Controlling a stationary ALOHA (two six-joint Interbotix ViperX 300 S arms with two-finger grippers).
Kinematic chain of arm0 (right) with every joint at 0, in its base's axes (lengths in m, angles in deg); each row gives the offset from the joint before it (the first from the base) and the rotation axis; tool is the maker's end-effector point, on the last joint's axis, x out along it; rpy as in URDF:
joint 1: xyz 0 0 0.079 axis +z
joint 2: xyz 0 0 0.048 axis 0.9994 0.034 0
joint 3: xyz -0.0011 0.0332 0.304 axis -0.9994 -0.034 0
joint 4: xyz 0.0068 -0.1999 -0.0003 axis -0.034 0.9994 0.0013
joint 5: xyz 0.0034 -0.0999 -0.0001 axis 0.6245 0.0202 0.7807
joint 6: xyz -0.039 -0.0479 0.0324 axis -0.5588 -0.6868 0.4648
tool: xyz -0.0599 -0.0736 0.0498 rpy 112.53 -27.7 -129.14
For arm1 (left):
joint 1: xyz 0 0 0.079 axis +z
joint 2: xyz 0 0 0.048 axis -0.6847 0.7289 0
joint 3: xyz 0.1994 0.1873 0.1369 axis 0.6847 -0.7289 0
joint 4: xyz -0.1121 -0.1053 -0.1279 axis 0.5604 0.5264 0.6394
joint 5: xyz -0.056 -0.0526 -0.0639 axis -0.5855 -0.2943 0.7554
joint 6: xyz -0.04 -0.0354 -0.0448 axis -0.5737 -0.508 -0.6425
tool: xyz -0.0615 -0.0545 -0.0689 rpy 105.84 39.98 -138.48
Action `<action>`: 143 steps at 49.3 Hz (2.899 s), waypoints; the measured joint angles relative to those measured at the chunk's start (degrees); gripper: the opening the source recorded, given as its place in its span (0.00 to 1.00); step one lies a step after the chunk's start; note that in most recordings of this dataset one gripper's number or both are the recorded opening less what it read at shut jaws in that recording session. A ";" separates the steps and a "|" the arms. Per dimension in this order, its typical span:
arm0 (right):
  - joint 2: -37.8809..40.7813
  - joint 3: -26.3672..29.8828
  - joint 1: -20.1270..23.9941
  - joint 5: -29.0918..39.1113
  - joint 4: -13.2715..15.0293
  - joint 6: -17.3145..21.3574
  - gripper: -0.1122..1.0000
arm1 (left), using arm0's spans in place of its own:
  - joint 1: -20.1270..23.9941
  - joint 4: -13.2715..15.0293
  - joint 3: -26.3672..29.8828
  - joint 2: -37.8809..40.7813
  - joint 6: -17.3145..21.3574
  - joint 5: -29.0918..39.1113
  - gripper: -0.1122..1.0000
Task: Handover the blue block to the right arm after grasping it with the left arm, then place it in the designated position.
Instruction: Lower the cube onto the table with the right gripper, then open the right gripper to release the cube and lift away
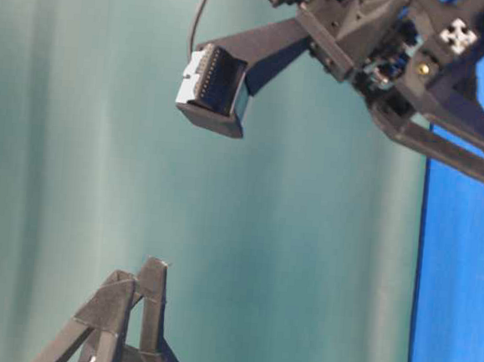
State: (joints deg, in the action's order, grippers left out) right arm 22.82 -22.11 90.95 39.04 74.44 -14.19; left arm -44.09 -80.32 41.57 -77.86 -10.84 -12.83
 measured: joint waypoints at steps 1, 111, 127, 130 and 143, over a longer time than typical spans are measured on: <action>0.44 0.18 0.00 -0.62 -0.18 0.00 0.49 | -0.09 0.00 0.09 0.00 0.00 0.00 0.94; -11.25 2.20 0.62 13.71 -0.62 -0.88 0.96 | 0.00 0.00 0.00 0.00 0.44 0.00 0.94; -23.12 2.02 1.05 23.64 0.70 -0.97 0.96 | -0.09 0.09 0.00 0.00 0.35 -0.09 0.94; -25.40 1.85 1.14 25.31 1.05 -1.05 0.96 | -0.09 0.00 0.00 0.00 0.44 0.00 0.94; -30.85 0.00 1.23 26.81 1.23 -0.97 0.96 | -0.18 0.00 0.00 0.00 0.44 0.00 0.94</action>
State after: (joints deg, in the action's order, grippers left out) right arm -8.03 -22.11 92.18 65.85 75.67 -15.16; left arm -44.26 -80.32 41.57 -77.86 -10.40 -12.83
